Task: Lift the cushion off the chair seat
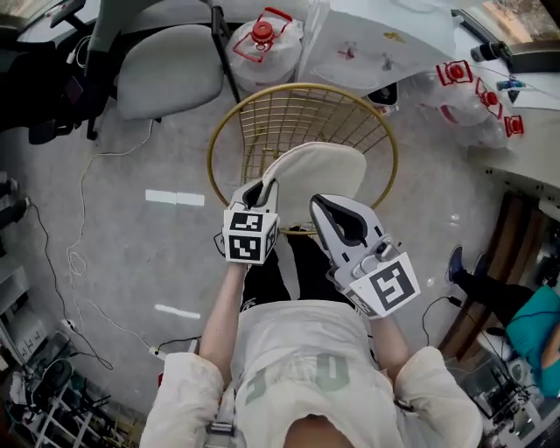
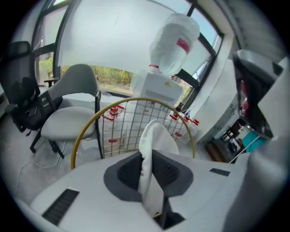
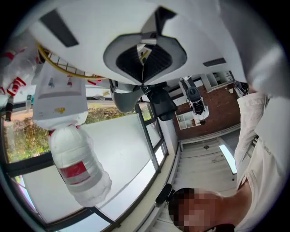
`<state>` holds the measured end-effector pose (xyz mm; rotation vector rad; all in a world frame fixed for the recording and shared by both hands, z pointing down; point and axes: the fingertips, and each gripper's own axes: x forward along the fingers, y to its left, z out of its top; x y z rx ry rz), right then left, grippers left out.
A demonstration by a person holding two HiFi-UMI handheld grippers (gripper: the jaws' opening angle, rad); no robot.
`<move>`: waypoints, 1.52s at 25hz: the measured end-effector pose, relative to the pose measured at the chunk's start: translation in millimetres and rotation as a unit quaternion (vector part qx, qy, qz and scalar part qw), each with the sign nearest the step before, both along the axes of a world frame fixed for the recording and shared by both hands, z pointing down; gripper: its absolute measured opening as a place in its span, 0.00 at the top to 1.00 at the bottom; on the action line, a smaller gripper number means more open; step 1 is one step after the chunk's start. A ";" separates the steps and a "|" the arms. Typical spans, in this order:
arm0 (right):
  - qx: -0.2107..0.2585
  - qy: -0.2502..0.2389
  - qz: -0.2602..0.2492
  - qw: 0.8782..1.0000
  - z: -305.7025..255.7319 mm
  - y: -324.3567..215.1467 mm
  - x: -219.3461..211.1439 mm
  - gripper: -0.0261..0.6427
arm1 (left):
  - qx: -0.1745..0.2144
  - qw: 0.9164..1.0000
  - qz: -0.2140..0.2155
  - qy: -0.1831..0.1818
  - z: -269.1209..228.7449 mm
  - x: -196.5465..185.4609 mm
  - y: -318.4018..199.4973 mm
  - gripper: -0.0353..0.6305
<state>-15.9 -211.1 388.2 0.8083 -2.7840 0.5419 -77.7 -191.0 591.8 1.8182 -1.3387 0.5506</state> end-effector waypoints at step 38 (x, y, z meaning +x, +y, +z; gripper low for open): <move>0.225 -0.026 0.241 0.944 -177.3 20.5 98.0 0.94 | 0.384 0.922 0.034 0.027 -357.8 21.2 8.6 0.86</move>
